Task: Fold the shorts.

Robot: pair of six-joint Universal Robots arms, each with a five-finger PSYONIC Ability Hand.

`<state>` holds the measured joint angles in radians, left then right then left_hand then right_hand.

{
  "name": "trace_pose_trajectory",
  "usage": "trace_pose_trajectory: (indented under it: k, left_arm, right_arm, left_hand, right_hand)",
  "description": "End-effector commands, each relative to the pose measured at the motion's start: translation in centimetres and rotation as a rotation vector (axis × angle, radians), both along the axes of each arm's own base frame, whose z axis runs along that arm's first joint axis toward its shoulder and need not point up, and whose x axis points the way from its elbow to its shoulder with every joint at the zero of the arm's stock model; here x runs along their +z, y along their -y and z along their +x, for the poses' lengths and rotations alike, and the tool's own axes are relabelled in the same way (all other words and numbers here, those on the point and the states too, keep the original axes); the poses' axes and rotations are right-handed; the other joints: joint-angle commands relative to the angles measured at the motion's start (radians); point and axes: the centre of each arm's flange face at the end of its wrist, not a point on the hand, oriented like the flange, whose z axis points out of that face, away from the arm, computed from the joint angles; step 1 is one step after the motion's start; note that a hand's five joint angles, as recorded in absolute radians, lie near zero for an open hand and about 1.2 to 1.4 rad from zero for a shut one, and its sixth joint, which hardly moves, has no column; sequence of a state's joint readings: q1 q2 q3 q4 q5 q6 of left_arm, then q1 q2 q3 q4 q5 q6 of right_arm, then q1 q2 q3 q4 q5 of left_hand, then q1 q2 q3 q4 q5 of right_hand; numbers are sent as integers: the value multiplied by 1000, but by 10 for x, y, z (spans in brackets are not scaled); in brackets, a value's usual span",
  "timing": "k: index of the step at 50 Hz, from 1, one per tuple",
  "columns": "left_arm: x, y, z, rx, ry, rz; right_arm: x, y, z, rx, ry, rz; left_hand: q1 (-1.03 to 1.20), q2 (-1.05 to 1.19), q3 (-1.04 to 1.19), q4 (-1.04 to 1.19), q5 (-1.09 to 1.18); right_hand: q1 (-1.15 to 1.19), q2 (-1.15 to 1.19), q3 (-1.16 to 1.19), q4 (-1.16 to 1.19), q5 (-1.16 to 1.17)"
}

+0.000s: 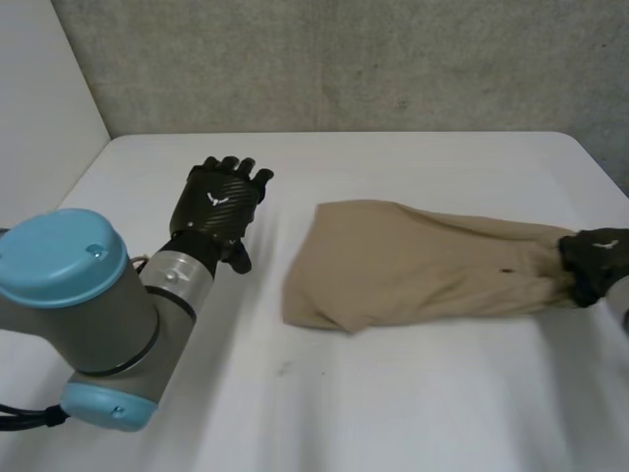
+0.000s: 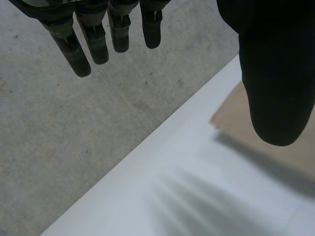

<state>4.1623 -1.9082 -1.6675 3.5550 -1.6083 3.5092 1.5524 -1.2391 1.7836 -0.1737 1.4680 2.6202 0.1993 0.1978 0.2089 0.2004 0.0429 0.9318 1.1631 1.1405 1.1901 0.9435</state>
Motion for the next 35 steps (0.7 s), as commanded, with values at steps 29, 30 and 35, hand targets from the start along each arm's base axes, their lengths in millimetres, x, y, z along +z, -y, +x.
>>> trace_pose_trajectory:
  k: [29,30,35]
  left_arm:
    - [16,-18,17,14,-12,-24]
    - [17,-17,16,12,-13,-32]
    - [27,-4,5,0,-34,-72]
  right_arm:
    - [28,-70,218,830,-102,-82]
    - [35,-70,216,822,-81,-90]
    - [70,-73,206,746,112,-87]
  left_hand:
    - [-25,-23,-34,-26,-43]
    - [-25,-23,-34,-26,-43]
    - [-25,-23,-34,-26,-43]
  right_hand:
    - [-757,-989,-966,-1016,-944]
    - [-757,-989,-966,-1016,-944]
    - [-757,-989,-966,-1016,-944]
